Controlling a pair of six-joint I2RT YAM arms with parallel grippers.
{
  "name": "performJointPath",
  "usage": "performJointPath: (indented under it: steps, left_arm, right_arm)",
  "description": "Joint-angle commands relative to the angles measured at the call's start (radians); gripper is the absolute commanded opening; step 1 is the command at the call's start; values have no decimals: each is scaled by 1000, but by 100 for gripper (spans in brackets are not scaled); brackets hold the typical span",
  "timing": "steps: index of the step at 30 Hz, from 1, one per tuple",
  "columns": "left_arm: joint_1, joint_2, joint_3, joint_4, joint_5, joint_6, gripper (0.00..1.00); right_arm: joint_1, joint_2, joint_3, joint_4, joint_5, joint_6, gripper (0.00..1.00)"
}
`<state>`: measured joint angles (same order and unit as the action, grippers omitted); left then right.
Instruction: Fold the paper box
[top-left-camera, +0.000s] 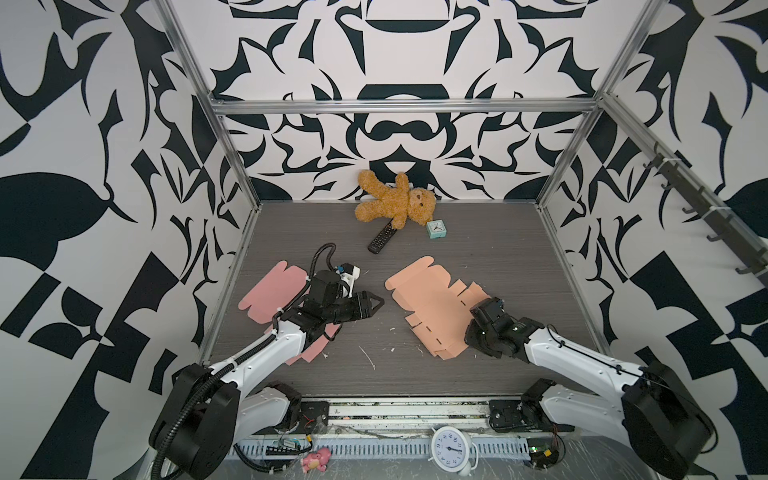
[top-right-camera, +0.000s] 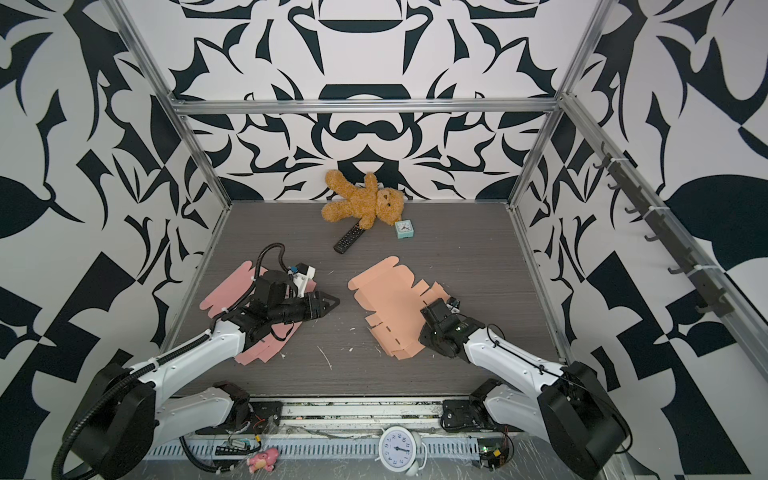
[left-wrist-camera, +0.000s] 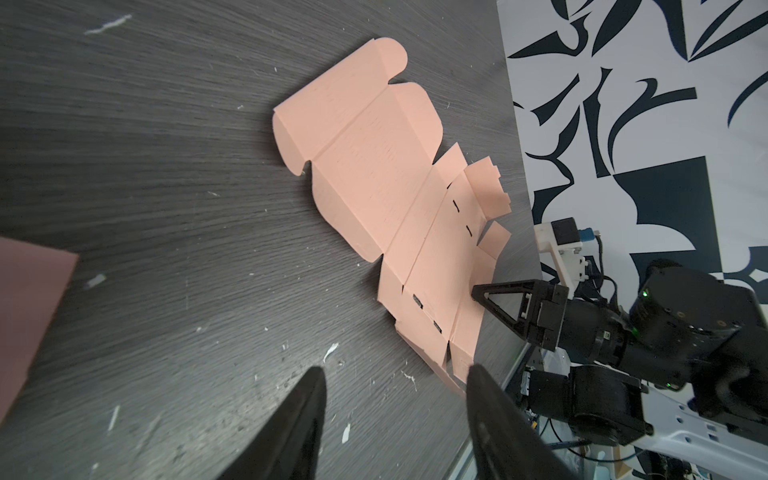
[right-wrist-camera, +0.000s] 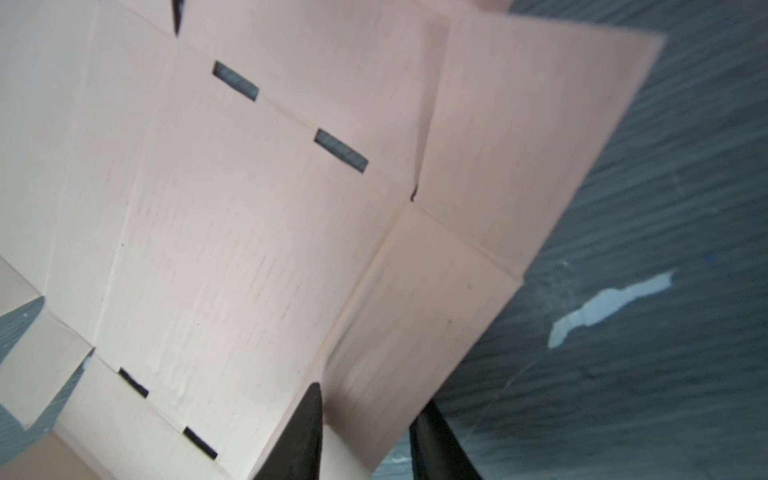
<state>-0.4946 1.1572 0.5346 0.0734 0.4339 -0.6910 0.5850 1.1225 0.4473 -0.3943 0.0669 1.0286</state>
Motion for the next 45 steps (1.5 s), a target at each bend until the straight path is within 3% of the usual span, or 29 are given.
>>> performJointPath:
  steps: [1,8,12,16,23,38,45]
  left_arm:
    - [-6,22,46,-63,5,46,57]
    - [-84,110,121,-102,9,104,56]
    - [-188,219,176,-115,-45,109,48]
    - [-223,284,198,-96,-74,90,40]
    - [-244,339,214,-90,-83,91,38]
    - [-379,444,241,-50,-118,43,36]
    - [-453,467,230,-9,-129,-1,34]
  right_arm:
    - [6,14,29,-44,37,-25,33]
    - [5,49,38,-16,36,-39,31]
    - [4,51,36,-2,41,-50,31]
    - [-14,52,56,-4,50,-91,31]
    - [-62,88,89,11,37,-151,32]
    - [-125,257,218,45,-17,-274,36]
    - [-163,294,240,72,-109,-286,38]
